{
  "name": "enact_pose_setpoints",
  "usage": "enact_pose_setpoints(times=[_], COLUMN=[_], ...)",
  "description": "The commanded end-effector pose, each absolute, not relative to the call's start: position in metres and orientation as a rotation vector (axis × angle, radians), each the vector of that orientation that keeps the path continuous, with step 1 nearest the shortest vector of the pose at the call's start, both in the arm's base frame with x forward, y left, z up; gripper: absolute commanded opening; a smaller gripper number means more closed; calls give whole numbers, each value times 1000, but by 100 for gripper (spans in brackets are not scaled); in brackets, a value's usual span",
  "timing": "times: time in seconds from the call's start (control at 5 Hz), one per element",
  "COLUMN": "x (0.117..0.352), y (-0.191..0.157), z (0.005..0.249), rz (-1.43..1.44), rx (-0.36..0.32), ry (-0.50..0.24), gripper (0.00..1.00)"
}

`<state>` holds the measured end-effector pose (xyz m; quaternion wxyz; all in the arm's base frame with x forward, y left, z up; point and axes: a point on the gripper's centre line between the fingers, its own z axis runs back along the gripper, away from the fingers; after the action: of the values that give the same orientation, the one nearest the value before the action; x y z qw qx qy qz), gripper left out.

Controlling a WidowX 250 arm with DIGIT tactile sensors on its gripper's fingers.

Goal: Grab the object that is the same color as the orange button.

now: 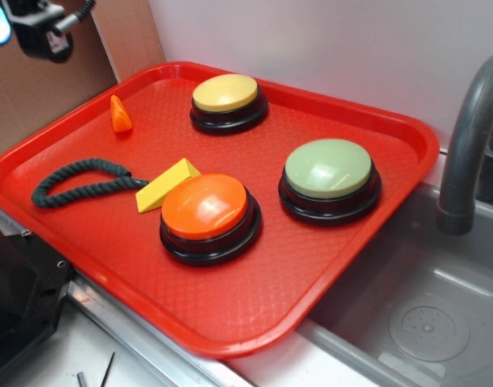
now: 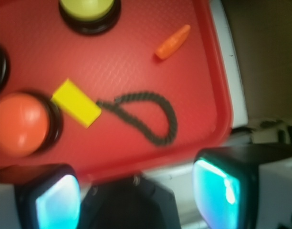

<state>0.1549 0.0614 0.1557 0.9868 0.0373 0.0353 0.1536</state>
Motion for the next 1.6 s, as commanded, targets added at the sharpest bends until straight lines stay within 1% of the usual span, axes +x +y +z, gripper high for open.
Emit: enact_pose_setpoints(times=[0.0,0.2,0.4,0.6,0.8,1.0,1.2,1.4], x=[222,230,227,226,232,237,237,235], y=[94,112,125,133,134,128,128,127], z=[133,116,91,70,57,47,37,27], rz=[738,936,964,962,948,958,985,991], rx=[-6,-122,-134,-138,-117,-132,-161,-176], ry=[-80,-117,-157,-131,-134,-115,-102,-81], gripper=[100,100,100,100,100,100,100,100])
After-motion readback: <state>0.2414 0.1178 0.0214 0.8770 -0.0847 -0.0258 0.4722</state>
